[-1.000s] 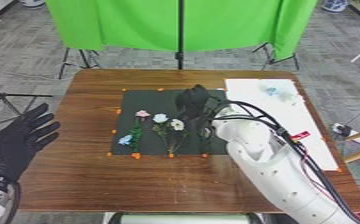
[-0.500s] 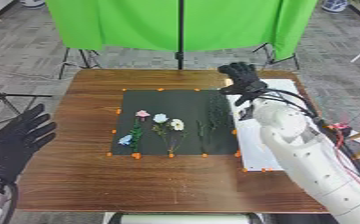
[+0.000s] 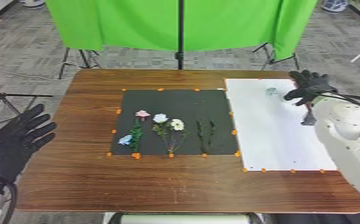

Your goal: Arrange flowers

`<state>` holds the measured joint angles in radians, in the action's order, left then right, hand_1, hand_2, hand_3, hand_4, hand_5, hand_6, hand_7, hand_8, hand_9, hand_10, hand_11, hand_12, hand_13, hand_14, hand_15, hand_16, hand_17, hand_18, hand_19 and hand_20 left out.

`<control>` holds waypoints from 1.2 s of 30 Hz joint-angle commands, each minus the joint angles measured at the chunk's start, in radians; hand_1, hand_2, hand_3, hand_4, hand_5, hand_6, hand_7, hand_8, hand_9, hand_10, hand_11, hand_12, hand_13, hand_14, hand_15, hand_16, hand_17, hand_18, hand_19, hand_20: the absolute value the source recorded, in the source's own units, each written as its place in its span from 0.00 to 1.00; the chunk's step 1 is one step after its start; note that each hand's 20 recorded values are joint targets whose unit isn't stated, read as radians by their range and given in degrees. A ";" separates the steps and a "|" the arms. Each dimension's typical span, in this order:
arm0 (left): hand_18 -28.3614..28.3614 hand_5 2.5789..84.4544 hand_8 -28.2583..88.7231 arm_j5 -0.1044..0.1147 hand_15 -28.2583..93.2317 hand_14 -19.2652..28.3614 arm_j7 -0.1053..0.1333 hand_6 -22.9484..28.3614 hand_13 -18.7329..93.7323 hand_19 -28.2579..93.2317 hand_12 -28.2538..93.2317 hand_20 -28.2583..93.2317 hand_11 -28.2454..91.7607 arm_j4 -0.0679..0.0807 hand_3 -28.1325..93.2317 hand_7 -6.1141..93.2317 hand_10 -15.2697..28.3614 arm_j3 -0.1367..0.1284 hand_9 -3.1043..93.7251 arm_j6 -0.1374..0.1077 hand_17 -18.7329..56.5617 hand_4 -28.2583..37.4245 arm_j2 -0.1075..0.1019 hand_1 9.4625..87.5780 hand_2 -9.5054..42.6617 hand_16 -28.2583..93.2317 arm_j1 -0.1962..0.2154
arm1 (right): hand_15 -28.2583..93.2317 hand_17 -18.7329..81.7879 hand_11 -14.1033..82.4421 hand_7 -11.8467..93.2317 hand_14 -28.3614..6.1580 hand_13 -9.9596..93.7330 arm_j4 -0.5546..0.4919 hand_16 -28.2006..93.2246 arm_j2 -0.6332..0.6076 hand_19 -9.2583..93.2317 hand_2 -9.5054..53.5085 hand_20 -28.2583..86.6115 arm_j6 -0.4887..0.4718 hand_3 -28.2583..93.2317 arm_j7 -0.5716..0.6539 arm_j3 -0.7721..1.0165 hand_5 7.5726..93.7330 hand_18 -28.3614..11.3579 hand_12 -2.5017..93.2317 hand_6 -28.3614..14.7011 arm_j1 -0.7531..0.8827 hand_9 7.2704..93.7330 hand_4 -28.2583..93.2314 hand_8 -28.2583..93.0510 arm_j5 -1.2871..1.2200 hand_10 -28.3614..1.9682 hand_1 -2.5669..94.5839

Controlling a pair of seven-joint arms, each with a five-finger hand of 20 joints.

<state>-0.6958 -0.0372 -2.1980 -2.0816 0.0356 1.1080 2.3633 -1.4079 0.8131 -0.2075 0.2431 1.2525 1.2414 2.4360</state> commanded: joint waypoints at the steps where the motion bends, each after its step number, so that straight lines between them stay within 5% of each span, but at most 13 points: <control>1: 0.84 0.31 0.13 0.008 0.59 0.68 0.003 0.50 0.30 0.60 0.32 0.28 0.48 0.003 0.82 0.30 0.60 0.008 0.25 -0.008 0.10 0.00 -0.010 0.20 0.14 0.19 0.015 | 0.43 0.26 0.37 0.32 0.52 0.41 0.012 0.33 0.016 0.59 0.00 0.37 -0.062 0.97 0.016 -0.020 0.13 0.22 0.23 0.50 0.006 0.19 0.00 0.11 0.057 0.58 0.27; 6: 0.84 0.31 0.13 0.004 0.59 0.68 -0.001 0.50 0.30 0.60 0.32 0.28 0.48 0.001 0.82 0.30 0.60 0.004 0.25 -0.007 0.10 0.00 -0.005 0.20 0.14 0.19 0.014 | 0.48 0.29 0.41 0.35 0.57 0.48 0.036 0.32 0.021 0.63 0.00 0.39 -0.118 0.98 0.055 -0.042 0.15 0.24 0.21 0.51 -0.008 0.23 0.00 0.10 0.145 0.59 0.29; 9: 0.84 0.31 0.13 -0.001 0.59 0.68 -0.007 0.50 0.30 0.60 0.32 0.28 0.48 -0.001 0.82 0.30 0.60 0.002 0.25 -0.001 0.10 0.00 0.004 0.20 0.14 0.19 0.012 | 0.57 0.32 0.48 0.38 0.63 0.55 0.058 0.32 0.012 0.74 0.00 0.45 -0.052 0.97 0.032 -0.051 0.19 0.25 0.21 0.53 0.001 0.28 0.00 0.08 0.168 0.61 0.30; 11: 0.84 0.31 0.13 -0.003 0.59 0.68 -0.010 0.50 0.30 0.60 0.32 0.28 0.48 -0.003 0.82 0.30 0.60 -0.001 0.25 -0.001 0.10 0.00 0.011 0.20 0.14 0.19 0.014 | 0.65 0.38 0.61 0.47 0.72 0.67 0.078 0.36 0.009 0.81 0.00 0.52 0.051 0.96 0.007 -0.061 0.31 0.26 0.21 0.61 0.009 0.43 0.00 0.04 0.183 0.68 0.35; 12: 0.84 0.31 0.13 0.000 0.59 0.68 -0.004 0.50 0.30 0.60 0.32 0.28 0.48 -0.005 0.82 0.30 0.60 -0.001 0.25 -0.005 0.10 0.00 0.008 0.20 0.14 0.19 0.018 | 0.66 0.39 0.61 0.49 0.74 0.69 0.079 0.38 0.009 0.81 0.00 0.53 0.070 0.96 -0.020 -0.053 0.34 0.26 0.23 0.63 0.013 0.46 0.00 0.03 0.178 0.70 0.37; 14: 0.84 0.31 0.13 -0.007 0.59 0.68 -0.011 0.51 0.30 0.60 0.32 0.28 0.48 -0.005 0.82 0.30 0.60 -0.005 0.25 0.004 0.10 0.00 0.020 0.20 0.14 0.19 0.014 | 0.67 0.45 0.50 0.60 0.80 0.79 0.068 0.44 0.008 0.86 0.04 0.57 0.097 0.90 -0.055 -0.048 0.49 0.27 0.41 0.68 0.021 0.68 0.00 0.06 0.137 0.80 0.46; 17: 0.84 0.31 0.13 -0.003 0.59 0.68 -0.005 0.51 0.30 0.60 0.32 0.28 0.48 -0.006 0.82 0.30 0.60 -0.007 0.25 -0.004 0.10 0.00 0.015 0.20 0.14 0.19 0.020 | 0.71 0.55 0.53 0.60 0.78 0.91 0.047 0.45 0.019 0.92 0.08 0.59 0.109 0.88 -0.112 -0.036 0.69 0.27 0.47 0.71 0.032 0.87 0.00 0.11 0.137 0.82 0.53; 23: 0.84 0.31 0.13 -0.013 0.59 0.68 -0.021 0.51 0.30 0.60 0.32 0.28 0.48 -0.006 0.82 0.30 0.60 -0.007 0.25 0.006 0.10 0.00 0.037 0.20 0.14 0.19 0.010 | 0.71 0.57 0.51 0.58 0.78 0.94 -0.083 0.46 0.048 0.94 0.03 0.59 0.222 0.92 -0.170 -0.065 0.74 0.27 0.47 0.69 0.055 0.92 0.00 0.12 0.045 0.84 0.53; 27: 0.84 0.31 0.13 0.006 0.59 0.68 0.001 0.51 0.30 0.60 0.32 0.28 0.48 -0.003 0.82 0.30 0.60 0.007 0.25 -0.014 0.10 0.00 0.007 0.20 0.14 0.19 0.021 | 0.71 0.57 0.51 0.57 0.78 0.94 -0.152 0.46 0.103 0.94 0.02 0.59 0.173 0.92 -0.280 -0.132 0.74 0.27 0.47 0.69 0.017 0.92 0.00 0.12 0.078 0.84 0.52; 36: 0.84 0.31 0.13 0.003 0.59 0.68 -0.007 0.50 0.30 0.60 0.32 0.28 0.48 0.001 0.82 0.30 0.60 0.018 0.25 -0.009 0.10 0.00 0.005 0.20 0.14 0.19 0.007 | 0.71 0.57 0.50 0.58 0.79 0.93 -0.118 0.47 0.182 0.93 0.03 0.59 0.155 0.92 -0.364 -0.270 0.74 0.28 0.47 0.70 -0.054 0.92 0.00 0.12 0.133 0.84 0.52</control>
<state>-0.6978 -0.0389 -2.2009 -2.0693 0.0340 1.1140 2.3648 -1.5439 0.9149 -0.0390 -0.1218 1.0582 1.2281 2.5272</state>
